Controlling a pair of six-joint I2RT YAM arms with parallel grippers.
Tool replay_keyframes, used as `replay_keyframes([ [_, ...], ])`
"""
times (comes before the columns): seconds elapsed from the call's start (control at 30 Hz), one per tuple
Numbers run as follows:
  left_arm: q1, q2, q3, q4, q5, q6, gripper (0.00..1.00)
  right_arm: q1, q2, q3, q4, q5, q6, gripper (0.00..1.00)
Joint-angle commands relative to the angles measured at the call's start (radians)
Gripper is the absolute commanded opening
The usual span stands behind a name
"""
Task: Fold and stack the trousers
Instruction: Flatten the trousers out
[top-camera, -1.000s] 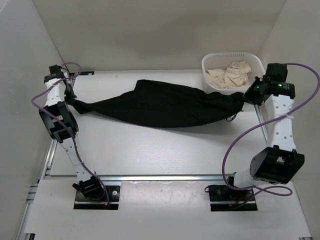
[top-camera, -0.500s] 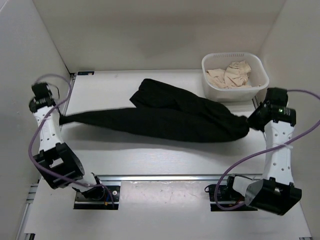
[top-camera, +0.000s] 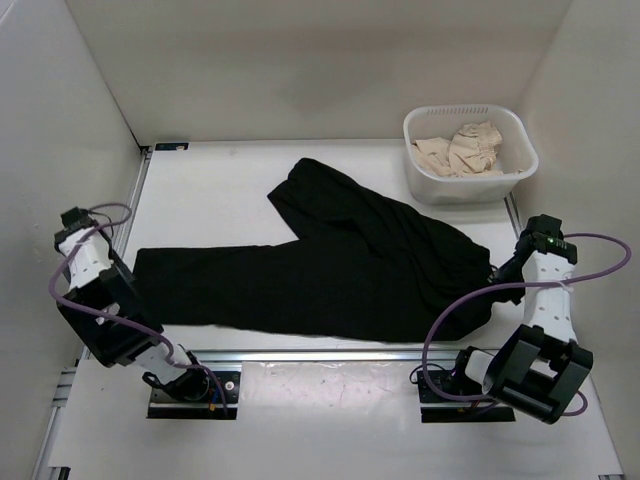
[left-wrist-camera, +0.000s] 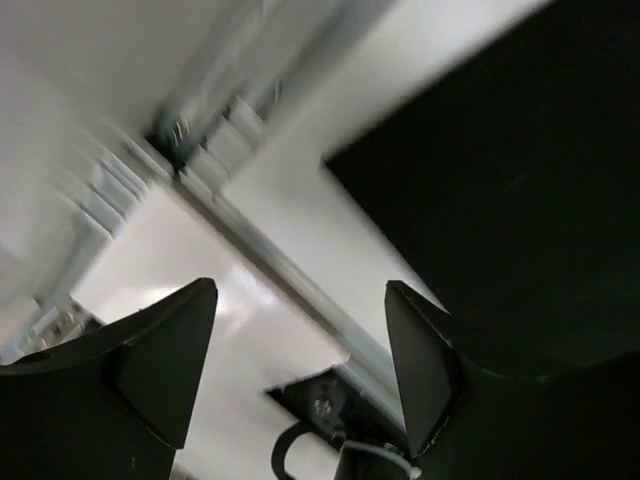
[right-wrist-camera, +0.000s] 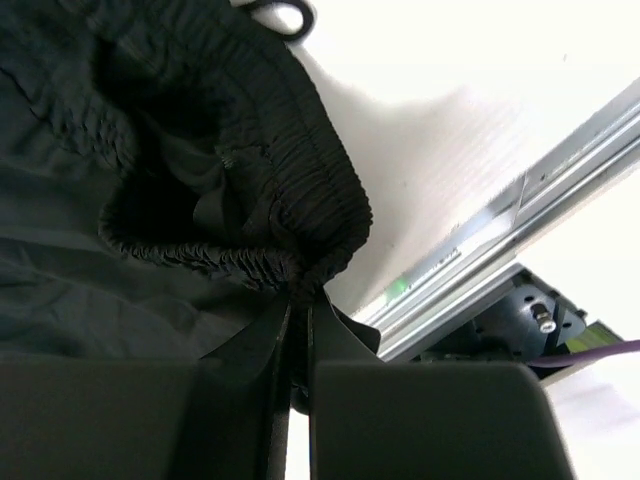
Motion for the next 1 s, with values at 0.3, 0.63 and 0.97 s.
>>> replay_keyframes([
  [0.3, -0.219, 0.161, 0.055, 0.033, 0.033, -0.002, 0.82, -0.081, 0.028, 0.076, -0.012, 0.073, -0.002, 0.69],
  [0.63, -0.593, 0.328, 0.656, -0.058, 0.305, -0.002, 0.92, -0.063, 0.035, 0.181, 0.165, -0.061, 0.089, 0.99],
  [0.97, -0.88, 0.928, 1.253, 0.058, 0.461, -0.002, 1.0, 0.138, 0.328, 0.219, 0.348, -0.099, 0.128, 0.98],
])
